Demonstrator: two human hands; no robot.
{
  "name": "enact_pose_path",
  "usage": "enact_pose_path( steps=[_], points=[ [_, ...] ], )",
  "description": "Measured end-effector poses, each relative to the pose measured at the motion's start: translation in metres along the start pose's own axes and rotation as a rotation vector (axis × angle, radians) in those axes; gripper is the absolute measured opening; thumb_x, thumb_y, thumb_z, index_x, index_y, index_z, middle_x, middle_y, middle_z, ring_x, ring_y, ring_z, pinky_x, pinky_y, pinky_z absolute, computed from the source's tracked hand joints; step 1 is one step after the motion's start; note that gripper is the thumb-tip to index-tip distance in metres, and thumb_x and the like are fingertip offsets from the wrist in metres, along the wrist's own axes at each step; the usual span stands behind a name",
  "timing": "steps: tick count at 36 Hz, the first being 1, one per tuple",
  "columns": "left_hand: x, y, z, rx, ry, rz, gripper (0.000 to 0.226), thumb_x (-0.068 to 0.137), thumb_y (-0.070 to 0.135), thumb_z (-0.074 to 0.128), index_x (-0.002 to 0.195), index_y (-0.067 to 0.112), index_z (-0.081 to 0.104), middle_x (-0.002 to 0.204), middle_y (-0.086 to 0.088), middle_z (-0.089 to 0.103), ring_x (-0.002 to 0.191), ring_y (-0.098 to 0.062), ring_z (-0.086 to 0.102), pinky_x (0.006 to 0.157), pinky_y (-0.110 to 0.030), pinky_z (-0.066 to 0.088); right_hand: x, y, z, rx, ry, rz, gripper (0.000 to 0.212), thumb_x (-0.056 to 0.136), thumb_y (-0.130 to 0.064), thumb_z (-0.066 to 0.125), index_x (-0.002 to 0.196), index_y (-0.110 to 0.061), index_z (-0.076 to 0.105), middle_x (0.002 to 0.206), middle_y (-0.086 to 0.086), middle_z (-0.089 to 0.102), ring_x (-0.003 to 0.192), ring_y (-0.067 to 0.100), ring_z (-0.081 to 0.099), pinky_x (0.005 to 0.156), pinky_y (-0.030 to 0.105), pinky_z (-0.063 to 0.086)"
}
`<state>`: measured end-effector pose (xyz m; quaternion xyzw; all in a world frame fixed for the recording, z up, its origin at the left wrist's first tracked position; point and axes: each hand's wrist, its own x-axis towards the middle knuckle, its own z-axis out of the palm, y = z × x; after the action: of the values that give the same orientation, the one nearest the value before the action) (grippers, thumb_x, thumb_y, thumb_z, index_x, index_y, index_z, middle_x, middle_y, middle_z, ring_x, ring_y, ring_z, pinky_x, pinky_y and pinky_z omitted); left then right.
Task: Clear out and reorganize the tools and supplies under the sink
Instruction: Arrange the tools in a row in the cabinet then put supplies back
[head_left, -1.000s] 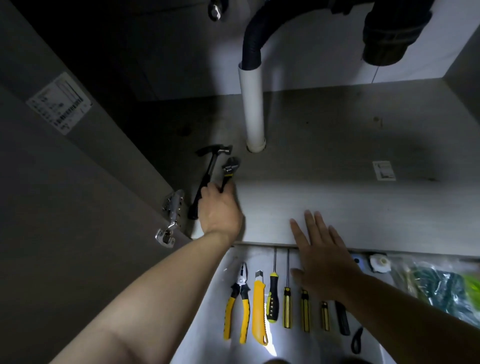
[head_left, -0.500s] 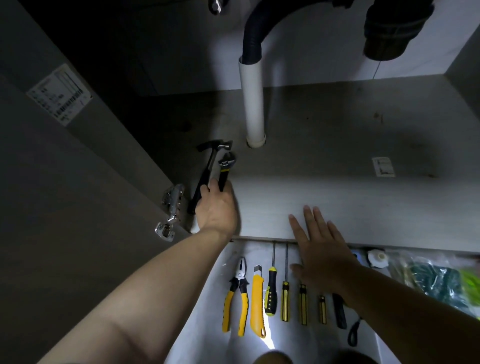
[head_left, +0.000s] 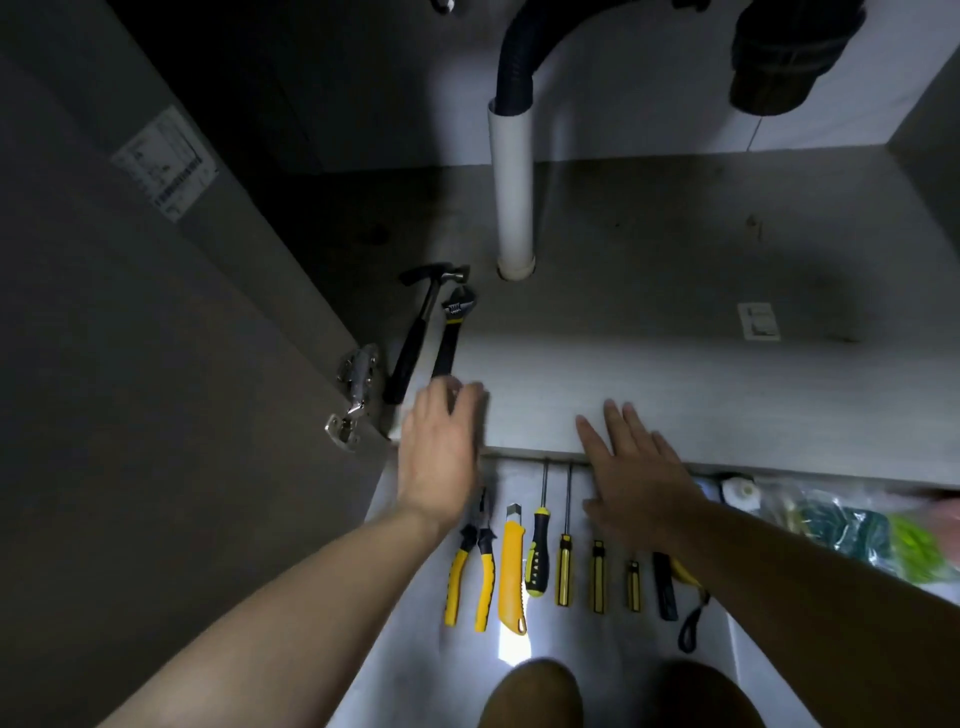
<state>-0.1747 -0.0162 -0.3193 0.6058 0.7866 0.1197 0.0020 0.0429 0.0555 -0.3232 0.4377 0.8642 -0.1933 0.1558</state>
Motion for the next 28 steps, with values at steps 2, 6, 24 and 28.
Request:
enact_pose_path(
  steps=[2, 6, 24, 28],
  points=[
    [-0.037, 0.002, 0.0, -0.143, -0.012, 0.017, 0.057, 0.084, 0.007, 0.07, 0.134, 0.026, 0.051, 0.132, 0.0, 0.046, 0.122, -0.018, 0.046, 0.102, -0.032, 0.045, -0.015, -0.01, 0.0, 0.079, 0.031, 0.003, 0.091, 0.094, -0.038, 0.057, 0.159, -0.025, -0.005, 0.166, 0.011, -0.017, 0.153, 0.03, -0.015, 0.124, 0.048, 0.003],
    [-0.103, 0.007, 0.022, -0.307, -0.061, -0.155, 0.027, 0.094, 0.018, 0.061, 0.118, 0.026, 0.051, 0.116, 0.006, 0.046, 0.107, -0.016, 0.051, 0.09, -0.034, 0.05, -0.048, -0.024, 0.01, 0.183, 0.269, -0.035, 0.058, 0.086, -0.014, 0.06, 0.142, -0.017, 0.049, 0.154, 0.011, 0.038, 0.146, 0.032, 0.029, 0.117, 0.045, 0.032],
    [-0.132, 0.001, 0.062, -0.193, -0.468, -0.562, 0.055, 0.079, 0.048, 0.073, 0.121, 0.018, 0.054, 0.116, -0.002, 0.049, 0.115, -0.025, 0.053, 0.071, -0.035, 0.044, -0.071, -0.06, 0.08, 0.479, 0.026, -0.105, 0.02, 0.093, -0.014, 0.054, 0.107, -0.026, 0.062, 0.1, -0.007, 0.055, 0.094, 0.01, 0.052, 0.081, 0.03, 0.049],
    [-0.134, -0.004, 0.051, -0.376, -0.433, -0.652, 0.046, 0.075, 0.05, 0.077, 0.106, 0.021, 0.058, 0.103, 0.0, 0.055, 0.097, -0.024, 0.06, 0.07, -0.037, 0.049, -0.068, -0.068, 0.085, 0.687, -0.06, 0.008, 0.019, 0.096, -0.015, 0.052, 0.106, -0.027, 0.061, 0.097, -0.005, 0.062, 0.085, 0.01, 0.061, 0.073, 0.032, 0.052]
  ],
)
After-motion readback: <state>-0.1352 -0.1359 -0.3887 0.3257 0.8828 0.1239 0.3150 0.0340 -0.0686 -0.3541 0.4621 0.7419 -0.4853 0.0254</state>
